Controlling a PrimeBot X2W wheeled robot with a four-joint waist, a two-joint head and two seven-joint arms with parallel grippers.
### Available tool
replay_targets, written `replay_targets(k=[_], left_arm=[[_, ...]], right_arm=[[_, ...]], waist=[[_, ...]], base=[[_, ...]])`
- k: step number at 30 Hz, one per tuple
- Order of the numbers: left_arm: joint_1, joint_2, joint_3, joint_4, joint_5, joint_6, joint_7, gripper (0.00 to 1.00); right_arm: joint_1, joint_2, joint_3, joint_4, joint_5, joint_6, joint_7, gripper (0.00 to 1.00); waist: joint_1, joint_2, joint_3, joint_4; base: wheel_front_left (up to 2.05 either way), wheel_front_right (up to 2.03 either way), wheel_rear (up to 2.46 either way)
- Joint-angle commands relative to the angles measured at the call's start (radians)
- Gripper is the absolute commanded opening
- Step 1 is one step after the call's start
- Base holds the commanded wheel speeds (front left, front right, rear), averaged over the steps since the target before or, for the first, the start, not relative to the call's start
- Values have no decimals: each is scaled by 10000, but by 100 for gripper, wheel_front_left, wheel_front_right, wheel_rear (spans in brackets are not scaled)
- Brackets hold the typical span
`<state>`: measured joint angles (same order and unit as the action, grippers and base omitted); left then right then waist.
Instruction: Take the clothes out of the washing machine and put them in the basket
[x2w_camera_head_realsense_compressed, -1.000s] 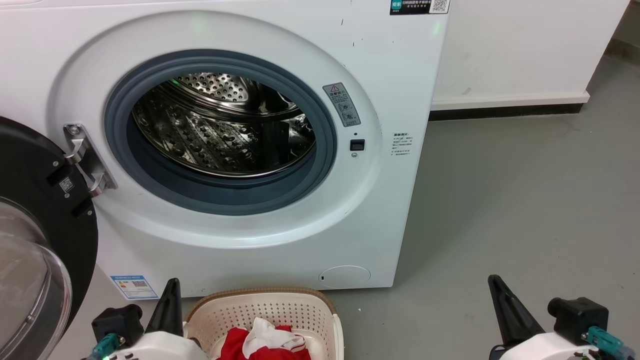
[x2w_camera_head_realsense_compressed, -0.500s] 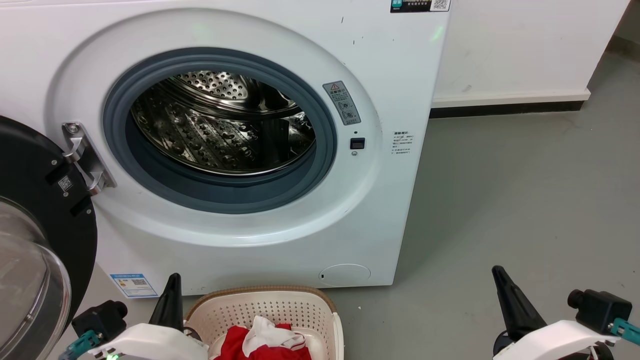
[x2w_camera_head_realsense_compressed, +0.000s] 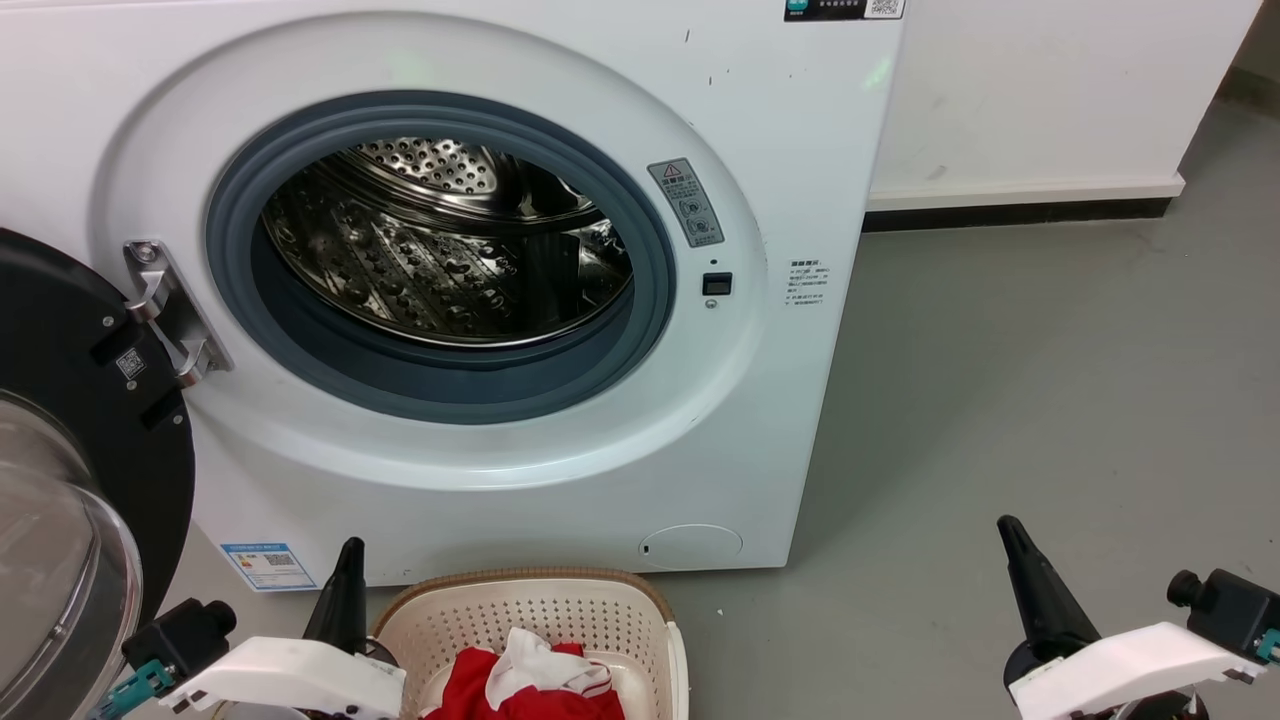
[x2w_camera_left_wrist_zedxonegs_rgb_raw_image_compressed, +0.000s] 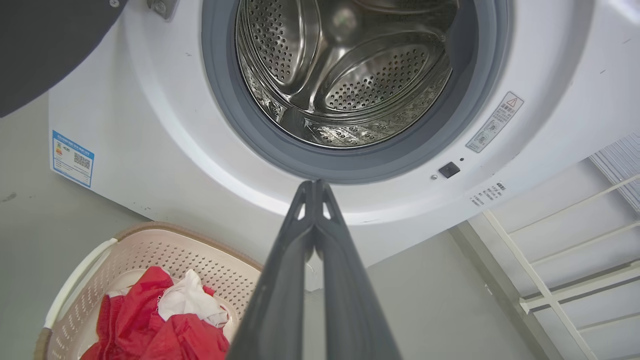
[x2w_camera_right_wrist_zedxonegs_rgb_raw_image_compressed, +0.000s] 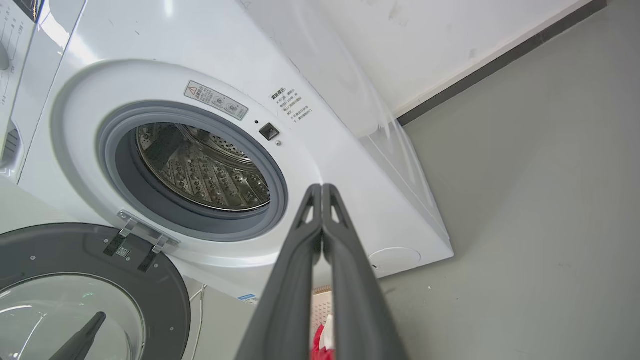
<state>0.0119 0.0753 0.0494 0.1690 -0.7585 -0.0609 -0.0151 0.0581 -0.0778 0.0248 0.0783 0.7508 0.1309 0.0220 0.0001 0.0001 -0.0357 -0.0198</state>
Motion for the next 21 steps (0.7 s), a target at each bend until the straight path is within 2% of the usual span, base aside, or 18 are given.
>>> replay_targets(k=[1,21], left_arm=[[-303,-14,77,-67,-345,-57,48,0],[-593,-76,256,179,-2830,-266,435,0]], right_arm=[[-344,-74,-38,-23,379,0,18,0],[-770,-113,-261,472,3048,0,129,0]], waist=[[-1,-1,6,3],[-1,-1,94,48]], base=[[0,0,0],[0,0,0]])
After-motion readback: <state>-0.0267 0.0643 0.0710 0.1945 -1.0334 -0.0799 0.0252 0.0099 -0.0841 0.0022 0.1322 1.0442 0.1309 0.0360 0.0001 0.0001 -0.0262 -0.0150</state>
